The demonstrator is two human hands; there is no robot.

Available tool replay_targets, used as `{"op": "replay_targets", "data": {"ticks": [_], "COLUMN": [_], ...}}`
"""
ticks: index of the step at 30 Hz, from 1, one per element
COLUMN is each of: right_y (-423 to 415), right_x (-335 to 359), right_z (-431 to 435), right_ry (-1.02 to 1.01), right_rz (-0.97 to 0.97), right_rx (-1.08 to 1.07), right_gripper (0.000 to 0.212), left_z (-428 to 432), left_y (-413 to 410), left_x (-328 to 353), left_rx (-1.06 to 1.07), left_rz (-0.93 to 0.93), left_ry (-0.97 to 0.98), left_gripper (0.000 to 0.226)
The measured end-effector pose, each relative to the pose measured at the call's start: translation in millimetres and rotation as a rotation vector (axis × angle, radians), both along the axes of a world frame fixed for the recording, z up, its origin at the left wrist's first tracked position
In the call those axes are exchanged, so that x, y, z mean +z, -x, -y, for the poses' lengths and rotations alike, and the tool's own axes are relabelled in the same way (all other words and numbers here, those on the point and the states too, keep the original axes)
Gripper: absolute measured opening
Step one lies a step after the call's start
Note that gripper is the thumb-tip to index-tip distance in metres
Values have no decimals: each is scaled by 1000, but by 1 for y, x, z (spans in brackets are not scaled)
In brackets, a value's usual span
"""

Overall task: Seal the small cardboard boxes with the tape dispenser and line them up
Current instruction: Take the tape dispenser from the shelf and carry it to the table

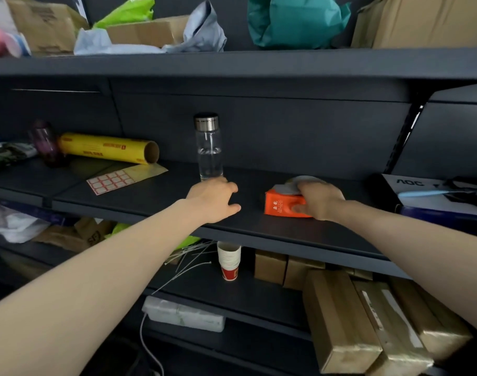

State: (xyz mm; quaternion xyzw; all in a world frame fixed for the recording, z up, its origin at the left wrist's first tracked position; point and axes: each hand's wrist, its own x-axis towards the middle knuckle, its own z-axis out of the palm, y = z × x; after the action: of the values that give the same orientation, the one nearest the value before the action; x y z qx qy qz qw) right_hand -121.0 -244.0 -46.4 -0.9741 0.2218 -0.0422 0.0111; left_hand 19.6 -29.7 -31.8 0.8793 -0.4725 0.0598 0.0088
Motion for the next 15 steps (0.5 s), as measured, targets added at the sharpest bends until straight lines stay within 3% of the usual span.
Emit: {"op": "replay_targets", "data": {"ticks": [3,7,15], "right_y": [7,25,81], "right_x": [-4,3,42], "right_z": [-9,-22,-62], "right_ry": [58,60,180], "right_rz": [47,152,258], "right_rx": [-39,-79,-138], "right_gripper": [48,57,54], "left_z": [-7,-19,-48], "left_y": [4,8,32], "left_x": [3,15,35], "left_rx": [-13,-40,-108], "left_rz": [18,50,64], "left_ry": [-7,16,48], "left_gripper": [53,53,53]}}
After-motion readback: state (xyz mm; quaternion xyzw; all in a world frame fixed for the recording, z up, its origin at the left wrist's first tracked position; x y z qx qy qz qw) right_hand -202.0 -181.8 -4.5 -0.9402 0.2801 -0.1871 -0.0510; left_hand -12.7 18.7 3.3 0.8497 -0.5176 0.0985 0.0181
